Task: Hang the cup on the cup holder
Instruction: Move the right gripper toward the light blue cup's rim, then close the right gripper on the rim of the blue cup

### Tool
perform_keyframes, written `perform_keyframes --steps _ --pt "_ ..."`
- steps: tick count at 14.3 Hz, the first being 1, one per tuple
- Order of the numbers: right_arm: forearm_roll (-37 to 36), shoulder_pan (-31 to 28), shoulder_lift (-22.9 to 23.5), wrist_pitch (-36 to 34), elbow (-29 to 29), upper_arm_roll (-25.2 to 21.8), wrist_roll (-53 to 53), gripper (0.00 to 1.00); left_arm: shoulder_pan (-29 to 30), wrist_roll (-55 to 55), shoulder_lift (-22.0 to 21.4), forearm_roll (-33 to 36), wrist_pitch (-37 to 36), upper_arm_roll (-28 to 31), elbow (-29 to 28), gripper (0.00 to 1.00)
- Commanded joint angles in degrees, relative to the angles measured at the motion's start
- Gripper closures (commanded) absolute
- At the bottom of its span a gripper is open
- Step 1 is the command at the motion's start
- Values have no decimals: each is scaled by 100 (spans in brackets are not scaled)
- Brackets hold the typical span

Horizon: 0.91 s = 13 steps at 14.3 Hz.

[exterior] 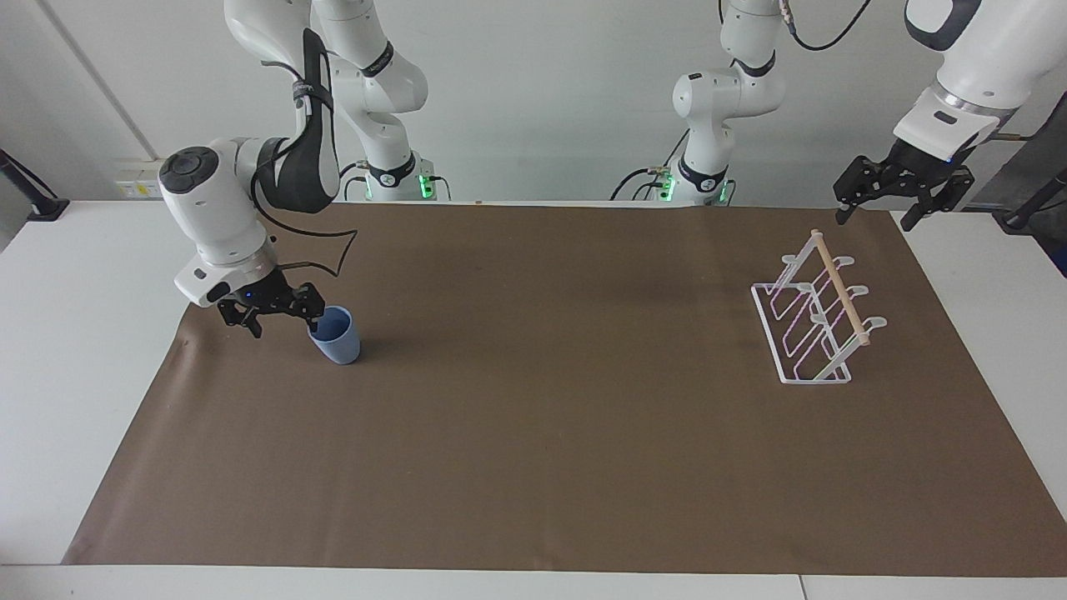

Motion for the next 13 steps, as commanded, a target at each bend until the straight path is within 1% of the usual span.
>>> perform_keyframes --steps 1,5,6,8,9,11,12,13 --pt "170 43 -122 311 -367 13 -123 0 32 -16 -123 -47 -28 1 -108 0" --pt "170 43 -88 617 -605 13 -193 1 32 -16 -123 -39 -37 1 -108 0" --pt "170 43 -88 627 -632 13 -245 13 32 -16 -123 -39 -29 1 -108 0" --pt "170 43 -88 627 -632 13 -281 52 32 -16 -123 -39 -37 1 -108 0" --pt "170 43 -96 627 -632 13 -281 65 32 -16 -123 -39 -29 1 -108 0" --pt "170 43 -96 627 -632 13 -281 90 32 -16 -123 -39 -28 1 -108 0" --pt "170 43 -96 627 -632 13 -272 100 32 -16 -123 -39 -37 1 -108 0" --pt "170 43 -96 618 -632 22 -246 100 32 -16 -123 -47 -37 1 -108 0"
